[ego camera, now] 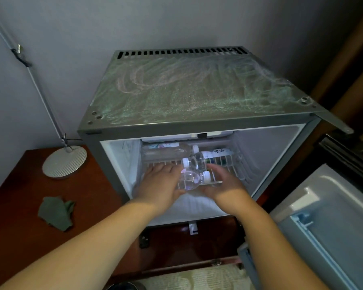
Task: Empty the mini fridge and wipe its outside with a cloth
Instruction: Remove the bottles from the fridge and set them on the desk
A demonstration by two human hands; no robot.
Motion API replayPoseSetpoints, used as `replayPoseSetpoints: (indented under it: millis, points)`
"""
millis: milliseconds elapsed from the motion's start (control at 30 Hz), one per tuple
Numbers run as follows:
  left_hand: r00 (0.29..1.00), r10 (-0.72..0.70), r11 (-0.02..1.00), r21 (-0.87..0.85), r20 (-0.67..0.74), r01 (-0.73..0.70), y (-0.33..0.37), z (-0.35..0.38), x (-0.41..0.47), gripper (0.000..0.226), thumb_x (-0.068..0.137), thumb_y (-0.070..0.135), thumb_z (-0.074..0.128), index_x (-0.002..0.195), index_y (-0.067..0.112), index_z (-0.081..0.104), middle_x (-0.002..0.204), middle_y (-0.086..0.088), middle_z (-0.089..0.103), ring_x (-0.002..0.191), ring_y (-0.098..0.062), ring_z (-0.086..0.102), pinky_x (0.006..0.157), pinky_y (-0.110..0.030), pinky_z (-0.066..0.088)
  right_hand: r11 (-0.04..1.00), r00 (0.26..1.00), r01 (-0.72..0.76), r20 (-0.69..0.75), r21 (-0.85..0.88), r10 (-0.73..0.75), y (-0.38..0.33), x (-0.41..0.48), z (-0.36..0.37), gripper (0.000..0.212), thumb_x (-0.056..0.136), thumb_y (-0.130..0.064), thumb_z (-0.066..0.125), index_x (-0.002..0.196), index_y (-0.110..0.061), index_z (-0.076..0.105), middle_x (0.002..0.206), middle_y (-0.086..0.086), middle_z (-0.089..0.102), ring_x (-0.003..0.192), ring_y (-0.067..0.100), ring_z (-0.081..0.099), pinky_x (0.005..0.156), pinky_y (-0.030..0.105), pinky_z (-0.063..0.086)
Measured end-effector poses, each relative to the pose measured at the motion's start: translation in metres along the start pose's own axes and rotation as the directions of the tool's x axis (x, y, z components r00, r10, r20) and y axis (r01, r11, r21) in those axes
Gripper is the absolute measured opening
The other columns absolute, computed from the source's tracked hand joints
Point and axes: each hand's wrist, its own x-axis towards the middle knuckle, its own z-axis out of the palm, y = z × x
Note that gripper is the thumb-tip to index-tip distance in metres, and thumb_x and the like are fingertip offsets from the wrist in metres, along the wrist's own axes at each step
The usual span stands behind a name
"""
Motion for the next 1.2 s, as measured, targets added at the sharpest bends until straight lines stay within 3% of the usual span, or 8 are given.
replayPoseSetpoints:
  millis: [133, 333, 600, 767, 867, 933, 1000, 1200]
  points:
    - [0.999, -0.032, 0.993, -0.111, -0.018, 0.03, 0.009, -0.013, -0.013, 0.065, 0.091, 0.054, 0.063, 0.146, 0.029, 0.037, 0.145, 0.008, 0.048, 0.132, -0.017, 0.041, 0.108, -0.033, 0.034, 0.99, 0.998, 0.05, 0.024, 0.131, -0.053, 0.003, -0.005, 0.001, 0.073, 0.068, -0.048, 0.08, 0.135, -0.051, 0.051, 0.141, -0.018, 0.055, 0.128, 0.004, 0.053, 0.107, 0.04, 0.048]
    - [0.999, -0.021, 0.98, -0.197, -0.048, 0.011, 0.003, -0.029, -0.04, 0.072, 0.088, 0.057, 0.066, 0.147, 0.025, 0.039, 0.145, 0.007, 0.05, 0.132, -0.017, 0.044, 0.104, -0.031, 0.036, 0.948, 0.984, 0.156, 0.036, 0.277, -0.172, -0.006, -0.012, 0.003, 0.038, 0.085, -0.023, 0.079, 0.113, -0.047, 0.068, 0.117, -0.009, 0.072, 0.112, 0.01, 0.067, 0.099, 0.043, 0.055]
    - [0.991, -0.132, 0.903, -0.411, 0.006, 0.123, -0.01, -0.025, -0.092, 0.079, 0.085, 0.06, 0.068, 0.152, 0.034, 0.034, 0.148, 0.015, 0.045, 0.136, -0.006, 0.041, 0.109, -0.024, 0.036, 0.964, 0.951, 0.237, 0.176, 0.118, -0.255, -0.031, -0.03, 0.018, 0.024, 0.082, -0.036, 0.081, 0.103, -0.042, 0.072, 0.11, -0.015, 0.074, 0.106, 0.005, 0.069, 0.1, 0.044, 0.053]
    - [0.97, -0.238, 0.809, -0.542, 0.052, 0.228, -0.046, -0.027, -0.146, 0.072, 0.077, 0.056, 0.078, 0.14, 0.039, 0.048, 0.128, 0.029, 0.056, 0.117, 0.013, 0.052, 0.098, -0.015, 0.045, 0.955, 0.895, 0.295, 0.341, 0.032, -0.288, -0.055, -0.041, 0.068, 0.02, 0.081, -0.04, 0.081, 0.096, -0.028, 0.074, 0.092, -0.008, 0.077, 0.089, 0.011, 0.073, 0.087, 0.047, 0.057]
    - [0.943, -0.316, 0.761, -0.566, 0.103, 0.317, -0.077, -0.034, -0.179, 0.057, 0.078, 0.051, 0.08, 0.126, 0.048, 0.05, 0.116, 0.024, 0.064, 0.106, 0.005, 0.061, 0.088, -0.025, 0.054, 0.946, 0.866, 0.324, 0.398, 0.016, -0.303, -0.075, -0.046, 0.114, 0.032, 0.073, -0.052, 0.078, 0.096, -0.031, 0.073, 0.089, -0.007, 0.076, 0.085, 0.012, 0.073, 0.084, 0.047, 0.058]
    - [0.922, -0.37, 0.735, -0.571, 0.115, 0.366, -0.101, -0.041, -0.199, 0.056, 0.079, 0.049, 0.081, 0.125, 0.051, 0.049, 0.116, 0.027, 0.064, 0.105, 0.006, 0.062, 0.086, -0.019, 0.054, 0.93, 0.843, 0.367, 0.422, 0.0, -0.332, -0.09, -0.046, 0.148, 0.032, 0.072, -0.053, 0.076, 0.098, -0.034, 0.072, 0.088, -0.009, 0.076, 0.084, 0.009, 0.072, 0.082, 0.046, 0.058]
    - [0.908, -0.403, 0.722, -0.568, 0.119, 0.395, -0.128, -0.05, -0.216, 0.052, 0.079, 0.048, 0.08, 0.121, 0.055, 0.051, 0.112, 0.035, 0.063, 0.104, 0.01, 0.06, 0.087, -0.017, 0.052, 0.9, 0.823, 0.433, 0.43, -0.052, -0.371, -0.107, -0.044, 0.182, 0.024, 0.078, -0.047, 0.078, 0.097, -0.034, 0.071, 0.087, -0.013, 0.074, 0.082, 0.004, 0.069, 0.078, 0.042, 0.057]
    - [0.903, -0.425, 0.8, -0.44, 0.062, 0.407, -0.242, -0.075, -0.246, 0.057, 0.083, 0.055, 0.072, 0.136, 0.041, 0.055, 0.127, 0.026, 0.059, 0.118, 0.006, 0.052, 0.1, -0.03, 0.048, 0.784, 0.777, 0.583, 0.428, -0.212, -0.462, -0.179, -0.027, 0.287, 0.02, 0.083, -0.05, 0.071, 0.098, -0.038, 0.066, 0.082, -0.016, 0.07, 0.076, 0.003, 0.065, 0.068, 0.039, 0.056]
